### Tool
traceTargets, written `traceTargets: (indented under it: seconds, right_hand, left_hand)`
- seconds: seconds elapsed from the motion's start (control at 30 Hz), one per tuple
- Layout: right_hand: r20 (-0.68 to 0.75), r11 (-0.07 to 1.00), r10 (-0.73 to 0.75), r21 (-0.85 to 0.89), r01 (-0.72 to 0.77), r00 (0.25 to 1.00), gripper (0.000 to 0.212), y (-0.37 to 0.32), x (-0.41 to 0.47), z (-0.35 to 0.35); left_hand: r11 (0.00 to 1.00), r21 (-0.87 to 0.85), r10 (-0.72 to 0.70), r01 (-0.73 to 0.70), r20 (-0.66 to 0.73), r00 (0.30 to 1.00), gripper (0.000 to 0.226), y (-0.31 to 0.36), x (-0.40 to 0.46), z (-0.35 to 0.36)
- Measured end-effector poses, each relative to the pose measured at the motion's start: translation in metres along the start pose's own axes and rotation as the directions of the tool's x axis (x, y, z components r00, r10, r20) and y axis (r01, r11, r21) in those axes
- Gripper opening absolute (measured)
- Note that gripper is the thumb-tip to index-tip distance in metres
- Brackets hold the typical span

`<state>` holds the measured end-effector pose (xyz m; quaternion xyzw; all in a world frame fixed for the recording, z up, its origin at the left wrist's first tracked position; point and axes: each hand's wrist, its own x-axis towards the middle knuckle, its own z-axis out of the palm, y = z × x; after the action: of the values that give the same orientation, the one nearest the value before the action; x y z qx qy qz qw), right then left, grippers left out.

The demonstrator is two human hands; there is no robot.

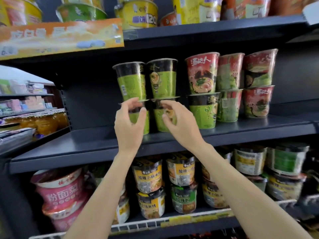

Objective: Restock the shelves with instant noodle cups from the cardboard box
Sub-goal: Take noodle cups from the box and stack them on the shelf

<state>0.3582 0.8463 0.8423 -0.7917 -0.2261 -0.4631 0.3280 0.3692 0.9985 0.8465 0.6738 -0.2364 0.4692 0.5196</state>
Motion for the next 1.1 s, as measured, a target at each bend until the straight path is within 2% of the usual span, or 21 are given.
traceTargets:
  seconds: [0.07, 0.13, 0.27, 0.4, 0.5, 0.57, 0.67, 0.77, 0.83, 0.87, 0.93, 1.0, 1.1]
  right_hand:
    - [-0.075, 0.995, -0.063, -0.082, 0.056, 0.995, 0.033, 0.007, -0.032, -0.029]
    - [-0.155, 0.982, -0.106, -0.171, 0.079, 0.982, 0.027, 0.017, -0.073, -0.065]
    - [-0.174, 0.946, -0.085, -0.322, 0.025, 0.981, 0.017, 0.046, -0.185, -0.143]
    - [-0.07, 0.88, 0.15, -0.445, -0.166, 0.986, 0.014, 0.077, -0.32, -0.223]
    - [-0.041, 0.761, 0.386, -0.551, -0.343, 0.922, 0.013, 0.093, -0.419, -0.278]
    - [-0.048, 0.659, 0.555, -0.585, -0.473, 0.831, 0.014, 0.098, -0.481, -0.312]
    - [-0.055, 0.465, 0.778, -0.618, -0.633, 0.626, 0.02, 0.1, -0.561, -0.356]
    - [-0.082, 0.167, 0.957, -0.626, -0.762, 0.277, 0.03, 0.107, -0.625, -0.392]
    - [-0.08, -0.011, 0.996, -0.607, -0.795, 0.047, 0.039, 0.119, -0.658, -0.412]
    - [-0.087, -0.079, 0.996, -0.604, -0.793, -0.033, 0.041, 0.128, -0.672, -0.422]
    - [-0.132, -0.184, 0.983, -0.595, -0.782, -0.13, 0.042, 0.151, -0.696, -0.445]
    - [-0.179, -0.253, 0.967, -0.595, -0.763, -0.182, 0.042, 0.182, -0.718, -0.469]
    - [-0.261, -0.318, 0.945, -0.574, -0.755, -0.199, 0.038, 0.238, -0.742, -0.502]
  left_hand:
    - [0.993, -0.055, 0.111, -0.107, 0.058, 0.992, 0.023, 0.023, -0.03, 0.012]
    - [0.977, -0.105, 0.203, -0.185, 0.193, 0.96, 0.019, 0.045, -0.066, 0.029]
    - [0.959, -0.178, 0.28, -0.219, 0.503, 0.818, 0.019, 0.071, -0.161, 0.083]
    - [0.958, -0.258, 0.27, -0.123, 0.682, 0.679, 0.019, 0.101, -0.277, 0.15]
    - [0.97, -0.241, 0.215, -0.025, 0.81, 0.545, 0.02, 0.123, -0.366, 0.195]
    - [0.981, -0.184, 0.144, 0.062, 0.904, 0.403, 0.021, 0.137, -0.422, 0.222]
    - [0.988, -0.038, 0.02, 0.151, 0.993, 0.114, 0.024, 0.151, -0.502, 0.261]
    - [0.981, 0.109, -0.084, 0.16, 0.984, -0.157, 0.026, 0.157, -0.574, 0.304]
    - [0.963, 0.198, -0.14, 0.183, 0.947, -0.288, 0.027, 0.159, -0.616, 0.337]
    - [0.954, 0.232, -0.16, 0.188, 0.928, -0.335, 0.028, 0.161, -0.634, 0.356]
    - [0.945, 0.264, -0.175, 0.191, 0.906, -0.386, 0.029, 0.165, -0.665, 0.399]
    - [0.943, 0.259, -0.164, 0.208, 0.908, -0.386, 0.028, 0.167, -0.694, 0.448]
    - [0.95, 0.244, -0.158, 0.196, 0.914, -0.373, 0.027, 0.168, -0.731, 0.522]
